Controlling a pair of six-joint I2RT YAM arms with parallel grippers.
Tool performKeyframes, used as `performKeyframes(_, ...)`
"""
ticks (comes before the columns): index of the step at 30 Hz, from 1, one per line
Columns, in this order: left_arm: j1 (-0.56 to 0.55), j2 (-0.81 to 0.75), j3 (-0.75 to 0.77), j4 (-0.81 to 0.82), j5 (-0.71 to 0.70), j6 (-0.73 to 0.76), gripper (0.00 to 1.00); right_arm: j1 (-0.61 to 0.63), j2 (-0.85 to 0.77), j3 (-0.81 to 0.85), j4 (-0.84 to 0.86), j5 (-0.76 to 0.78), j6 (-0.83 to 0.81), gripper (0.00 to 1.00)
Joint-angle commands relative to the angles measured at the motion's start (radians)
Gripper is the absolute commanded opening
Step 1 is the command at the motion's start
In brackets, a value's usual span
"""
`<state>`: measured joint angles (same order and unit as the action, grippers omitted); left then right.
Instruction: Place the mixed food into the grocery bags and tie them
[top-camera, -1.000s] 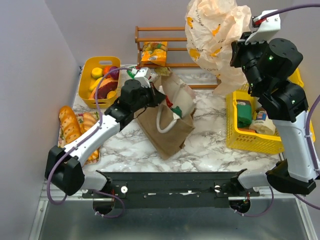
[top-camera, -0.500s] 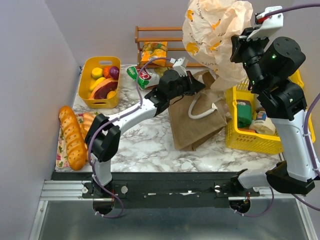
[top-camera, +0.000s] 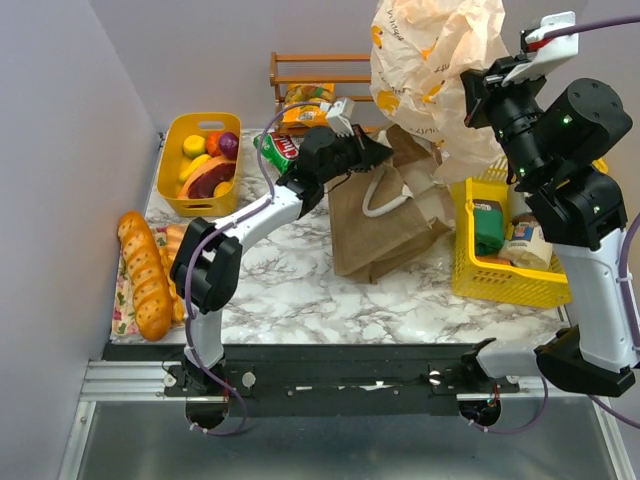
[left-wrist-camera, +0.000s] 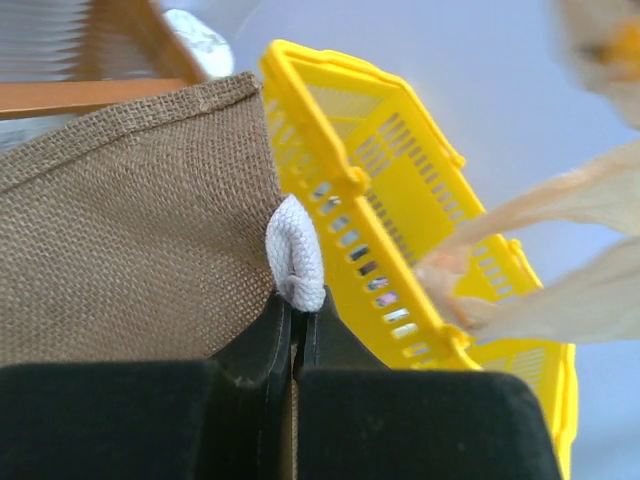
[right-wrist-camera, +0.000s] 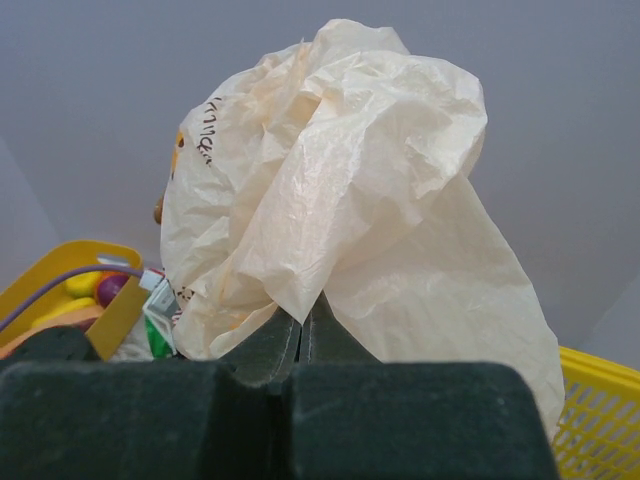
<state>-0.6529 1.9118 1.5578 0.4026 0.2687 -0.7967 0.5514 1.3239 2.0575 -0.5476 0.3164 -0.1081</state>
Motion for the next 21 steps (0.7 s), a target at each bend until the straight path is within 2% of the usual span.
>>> performKeyframes(1,0.047,-0.022,0.007,0.105,0.105,0.088,0.26,-0.005,-0.017,-0.014,0.012,-0.163,0.034,0.01)
performKeyframes(3,0.05,-0.068,-0.03,0.076,0.116,0.148,0.53,-0.007,-0.014,-0.007,0.009,-0.214,0.059,0.01)
performKeyframes(4,0.05,-0.088,-0.045,0.071,0.113,0.171,0.75,-0.005,-0.012,0.007,0.006,-0.224,0.067,0.01)
performKeyframes(8,0.064,-0.254,-0.134,0.045,0.109,0.337,0.97,-0.005,0.015,0.064,-0.012,-0.29,0.105,0.01)
performKeyframes(10,0.072,-0.341,-0.258,0.045,0.069,0.407,0.99,-0.005,0.026,0.09,-0.024,-0.312,0.134,0.01)
performKeyframes(15,0.084,-0.669,-0.592,0.047,-0.095,0.557,0.99,-0.005,0.04,0.118,-0.017,-0.434,0.215,0.01)
performKeyframes(19,0.096,-0.878,-0.741,-0.001,-0.204,0.619,0.99,-0.005,0.043,0.109,0.014,-0.539,0.284,0.01)
performKeyframes(21,0.117,-0.965,-0.786,-0.022,-0.198,0.636,0.99,-0.005,0.038,0.098,0.028,-0.592,0.33,0.01)
